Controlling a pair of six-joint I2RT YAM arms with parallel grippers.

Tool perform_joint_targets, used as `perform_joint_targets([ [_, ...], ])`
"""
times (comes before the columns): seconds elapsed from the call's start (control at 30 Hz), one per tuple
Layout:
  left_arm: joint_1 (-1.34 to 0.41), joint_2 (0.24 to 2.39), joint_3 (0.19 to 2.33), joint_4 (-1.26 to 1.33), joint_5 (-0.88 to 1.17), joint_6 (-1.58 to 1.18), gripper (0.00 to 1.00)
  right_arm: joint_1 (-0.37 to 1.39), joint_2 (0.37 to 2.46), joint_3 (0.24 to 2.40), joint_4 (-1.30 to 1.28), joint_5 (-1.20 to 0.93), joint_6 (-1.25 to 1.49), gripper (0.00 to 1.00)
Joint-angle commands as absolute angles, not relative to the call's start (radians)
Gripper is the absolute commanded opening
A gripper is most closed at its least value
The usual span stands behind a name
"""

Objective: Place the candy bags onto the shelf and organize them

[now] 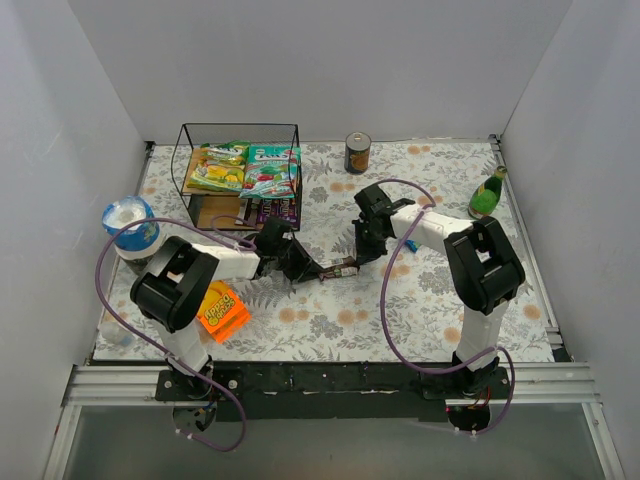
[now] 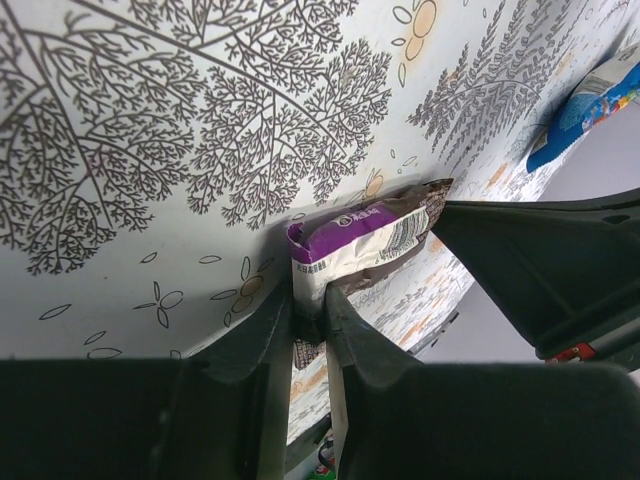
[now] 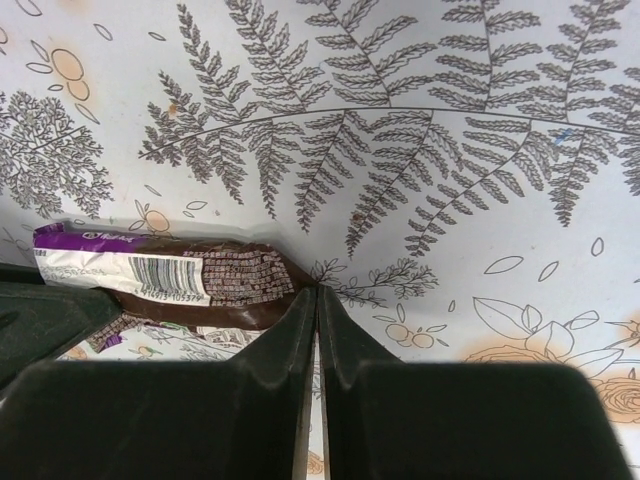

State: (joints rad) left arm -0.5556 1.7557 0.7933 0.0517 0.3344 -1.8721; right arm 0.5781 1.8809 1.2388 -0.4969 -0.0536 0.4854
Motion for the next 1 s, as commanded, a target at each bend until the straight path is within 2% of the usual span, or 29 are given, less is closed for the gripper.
perform_joint_targets([
  [0.0, -0.563, 1.766, 0.736, -0.031, 0.288, -1.813, 0.11, 0.571, 1.913, 1.203, -0.485, -0.041, 0.463, 0.1],
  [0.07, -0.564, 1.756, 0.723, -0.017, 0.281, -1.801, 0.14, 0.569, 1.914, 1.2, -0.483, -0.043, 0.463, 0.1],
  [0.17, -0.563, 1.735, 0.716, -0.011, 0.267, -1.775, 0.37, 0.569, 1.914, 1.2, -0.482, -0.043, 0.462, 0.1],
  [0.2, -0.564, 1.726, 0.718, -0.009, 0.264, -1.772, 0.51, 0.569, 1.911, 1.198, -0.482, -0.046, 0.462, 0.1],
  [0.3, -0.561, 1.72, 0.726, -0.011, 0.25, -1.772, 0.6, 0.569, 1.905, 1.198, -0.48, -0.046, 0.459, 0.1],
  [0.4, -0.561, 1.72, 0.73, -0.012, 0.233, -1.793, 0.54, 0.569, 1.904, 1.201, -0.483, -0.043, 0.454, 0.1],
  [0.43, -0.561, 1.721, 0.732, -0.006, 0.236, -1.799, 0.46, 0.568, 1.905, 1.201, -0.483, -0.041, 0.453, 0.1],
  [0.53, -0.561, 1.726, 0.745, -0.021, 0.229, -1.805, 0.3, 0.568, 1.904, 1.2, -0.485, -0.04, 0.451, 0.1],
  [0.73, -0.56, 1.716, 0.733, -0.034, 0.216, -1.815, 0.1, 0.568, 1.904, 1.207, -0.489, -0.038, 0.453, 0.1],
  [0.77, -0.56, 1.72, 0.733, -0.037, 0.216, -1.813, 0.02, 0.568, 1.902, 1.206, -0.489, -0.037, 0.453, 0.1],
  [0.97, -0.56, 1.691, 0.735, -0.055, 0.206, -1.787, 0.0, 0.56, 1.876, 1.201, -0.492, -0.034, 0.456, 0.11],
])
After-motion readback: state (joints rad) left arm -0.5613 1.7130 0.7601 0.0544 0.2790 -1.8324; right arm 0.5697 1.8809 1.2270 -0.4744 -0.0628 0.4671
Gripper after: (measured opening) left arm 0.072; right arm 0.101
